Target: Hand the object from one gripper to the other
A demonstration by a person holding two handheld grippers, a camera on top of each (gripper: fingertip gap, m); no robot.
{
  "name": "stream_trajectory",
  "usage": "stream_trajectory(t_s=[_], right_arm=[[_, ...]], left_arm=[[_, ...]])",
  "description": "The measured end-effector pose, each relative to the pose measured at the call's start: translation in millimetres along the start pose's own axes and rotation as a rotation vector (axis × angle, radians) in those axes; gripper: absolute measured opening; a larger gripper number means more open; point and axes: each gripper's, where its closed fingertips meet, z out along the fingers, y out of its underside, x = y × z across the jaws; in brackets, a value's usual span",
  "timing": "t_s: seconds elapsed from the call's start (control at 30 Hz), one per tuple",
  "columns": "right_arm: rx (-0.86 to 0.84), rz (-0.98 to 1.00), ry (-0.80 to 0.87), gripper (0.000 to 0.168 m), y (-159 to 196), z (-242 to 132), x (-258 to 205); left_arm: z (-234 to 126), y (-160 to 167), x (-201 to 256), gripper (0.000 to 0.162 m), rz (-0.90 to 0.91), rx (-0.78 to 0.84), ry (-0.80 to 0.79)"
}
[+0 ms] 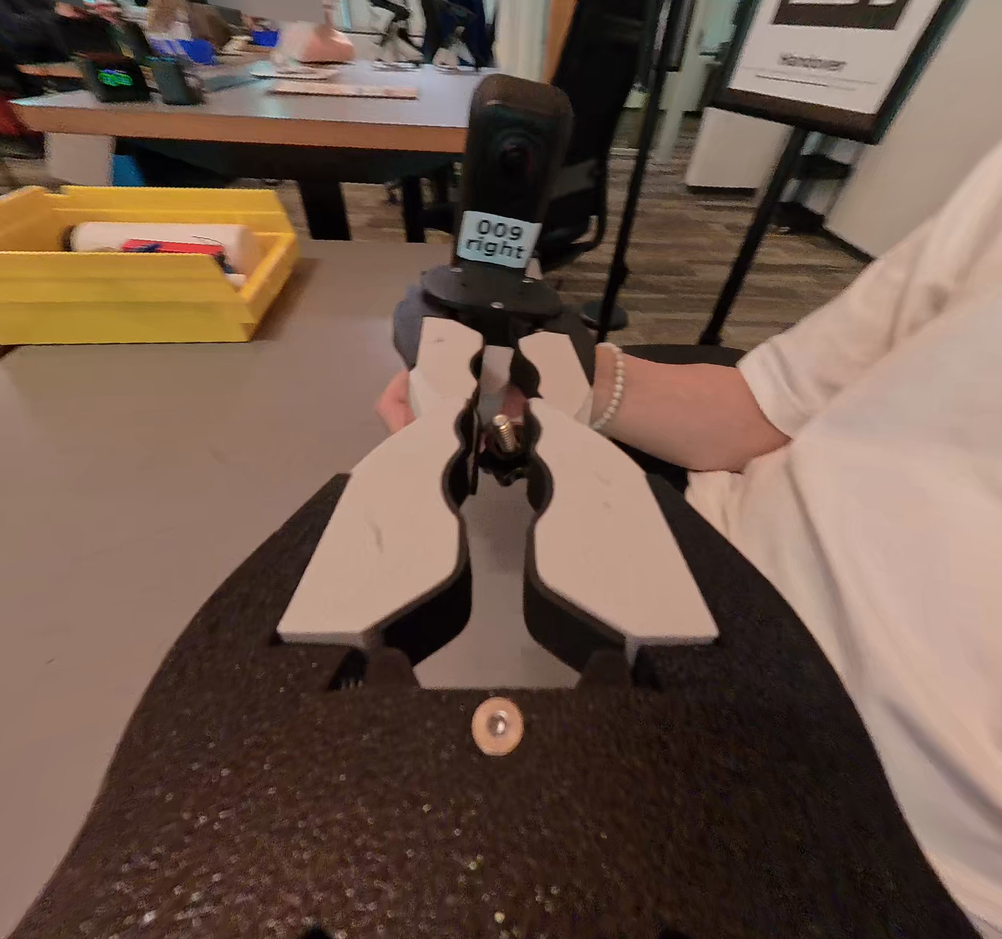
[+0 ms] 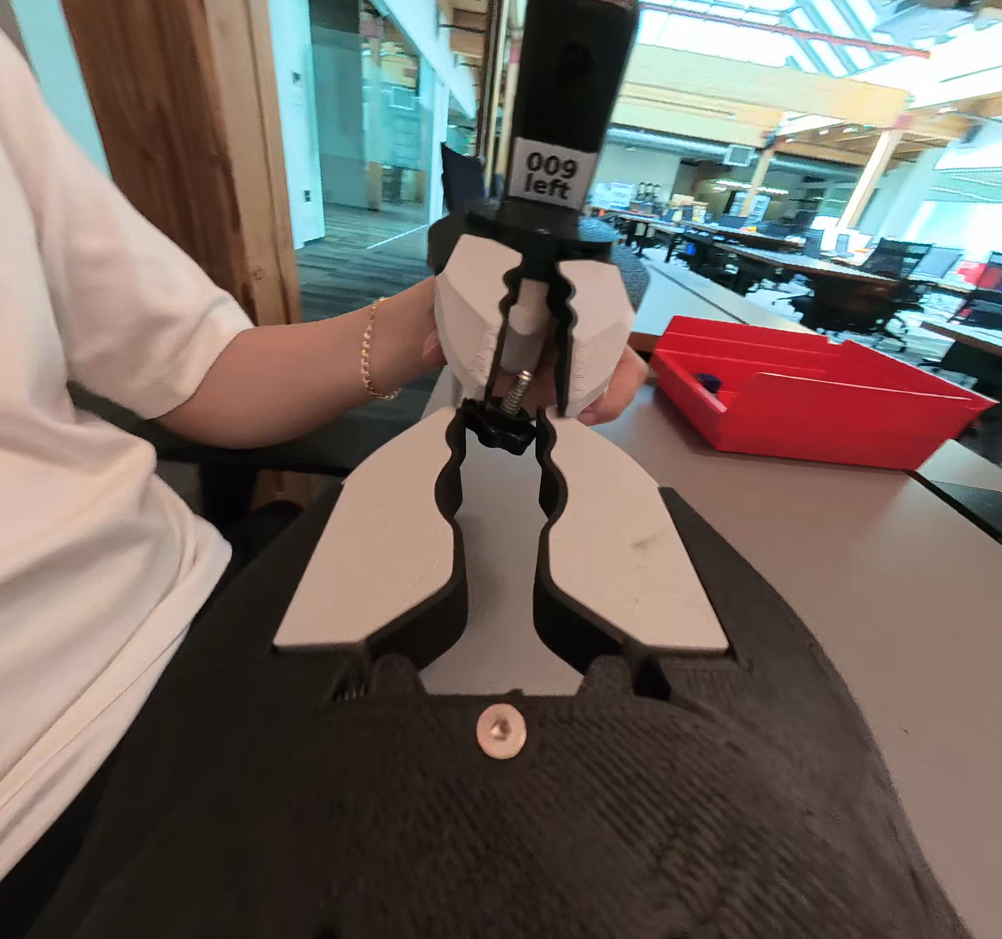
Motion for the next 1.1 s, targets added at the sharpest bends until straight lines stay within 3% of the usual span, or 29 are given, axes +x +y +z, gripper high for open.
stream_trajectory(t_s=[0.03,0.23,0.33,0.43,0.53,0.73,0.8,0.97,1.03,1.1], right_arm=[[0.002,-0.001,-0.018,0.025,0,1,-3],[0.042,0.059,-0.020,0.025,-2,1,0],[0.048,0.098,0.140,0.025,1,-1,23],[0.004,0.079,0.284,0.046,8,0,39],[-0.041,0.031,0.451,0.046,9,-5,57],[-0.202,-0.127,0.579,0.047,20,-6,67],[-0.197,-0.159,0.628,0.037,16,-8,69],[-0.177,-0.110,0.691,0.038,13,-11,76],[-0.169,-0.085,0.703,0.026,13,-12,78],[-0.186,-0.073,0.725,0.024,17,-14,81]], left_arm=[[0,1,5,0.007,-0.013,0.003,0.044],[-2,-1,2,0.005,-0.094,0.071,0.100],[-2,-2,-21,0.005,-0.115,0.061,-0.062],[-1,-1,-45,0.005,-0.096,-0.006,-0.294],[-9,1,-64,0.005,-0.036,-0.094,-0.535],[3,-5,-49,0.005,-0.054,-0.107,-0.495],[2,-2,-53,0.005,-0.071,-0.110,-0.530],[4,-2,-63,0.005,-0.081,-0.073,-0.612],[6,-1,-65,0.005,-0.074,-0.067,-0.636],[8,2,-67,0.005,-0.066,-0.079,-0.650]])
